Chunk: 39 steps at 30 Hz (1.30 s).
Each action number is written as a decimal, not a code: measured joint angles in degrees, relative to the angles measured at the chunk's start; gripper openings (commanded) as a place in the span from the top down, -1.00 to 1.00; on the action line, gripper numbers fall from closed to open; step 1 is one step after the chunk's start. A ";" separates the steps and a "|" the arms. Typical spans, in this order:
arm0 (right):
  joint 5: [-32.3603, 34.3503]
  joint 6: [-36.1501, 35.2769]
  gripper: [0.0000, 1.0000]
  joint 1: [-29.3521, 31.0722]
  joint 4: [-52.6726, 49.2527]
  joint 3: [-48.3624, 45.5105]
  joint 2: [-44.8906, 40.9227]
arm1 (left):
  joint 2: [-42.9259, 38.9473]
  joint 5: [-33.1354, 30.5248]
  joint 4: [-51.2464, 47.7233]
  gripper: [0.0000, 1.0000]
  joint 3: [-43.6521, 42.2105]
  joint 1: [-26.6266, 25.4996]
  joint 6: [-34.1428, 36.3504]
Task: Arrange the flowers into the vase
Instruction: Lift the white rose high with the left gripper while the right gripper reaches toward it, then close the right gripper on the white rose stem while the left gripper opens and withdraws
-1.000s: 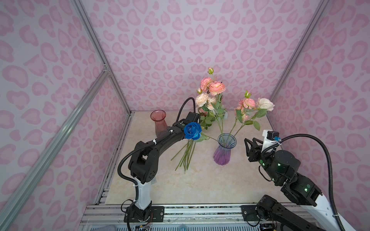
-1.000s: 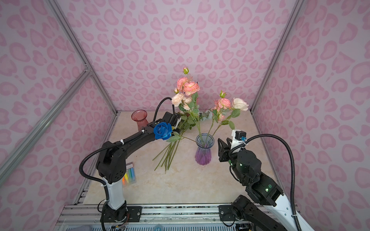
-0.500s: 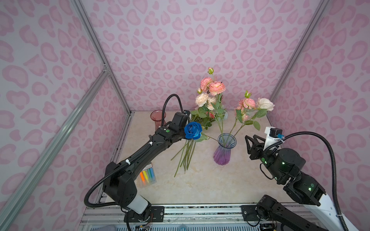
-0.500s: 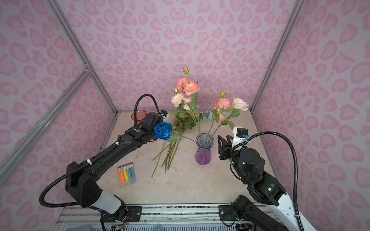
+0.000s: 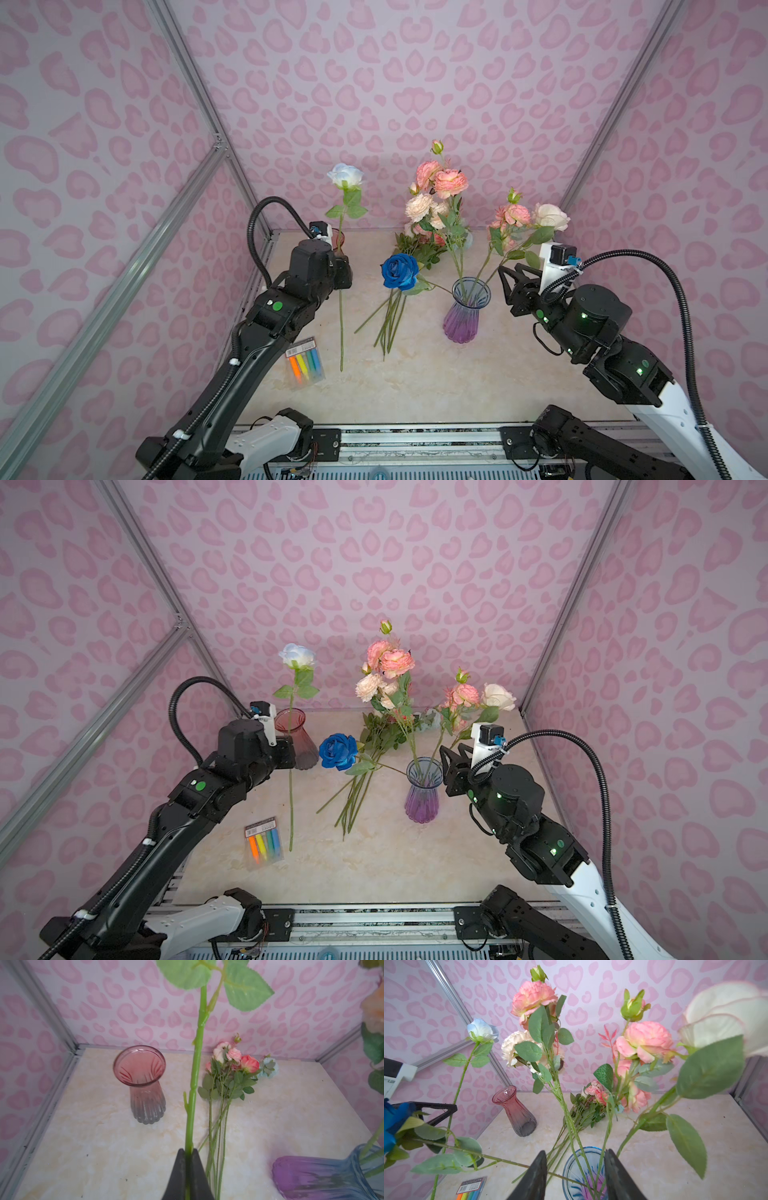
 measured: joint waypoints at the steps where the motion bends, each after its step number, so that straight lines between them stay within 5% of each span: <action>1: -0.83 -0.09 0.04 0.39 0.07 1.53 1.25 | -2.60 0.15 0.55 0.93 -0.76 0.00 0.61; 9: -4.55 -3.91 -0.11 13.97 4.07 16.26 13.33 | -20.59 7.76 10.14 0.93 -9.46 0.02 8.92; 18: -7.52 -7.48 -0.14 27.41 8.33 36.28 33.42 | -21.73 18.45 15.56 0.93 -7.30 0.02 10.84; 29: -8.79 -7.17 -0.04 28.76 9.11 50.69 48.30 | -19.80 27.82 21.16 0.93 -6.60 -0.04 6.36; 39: -10.03 -2.82 0.60 25.77 8.96 55.54 53.48 | -20.52 30.91 21.73 0.93 -7.76 -0.35 5.38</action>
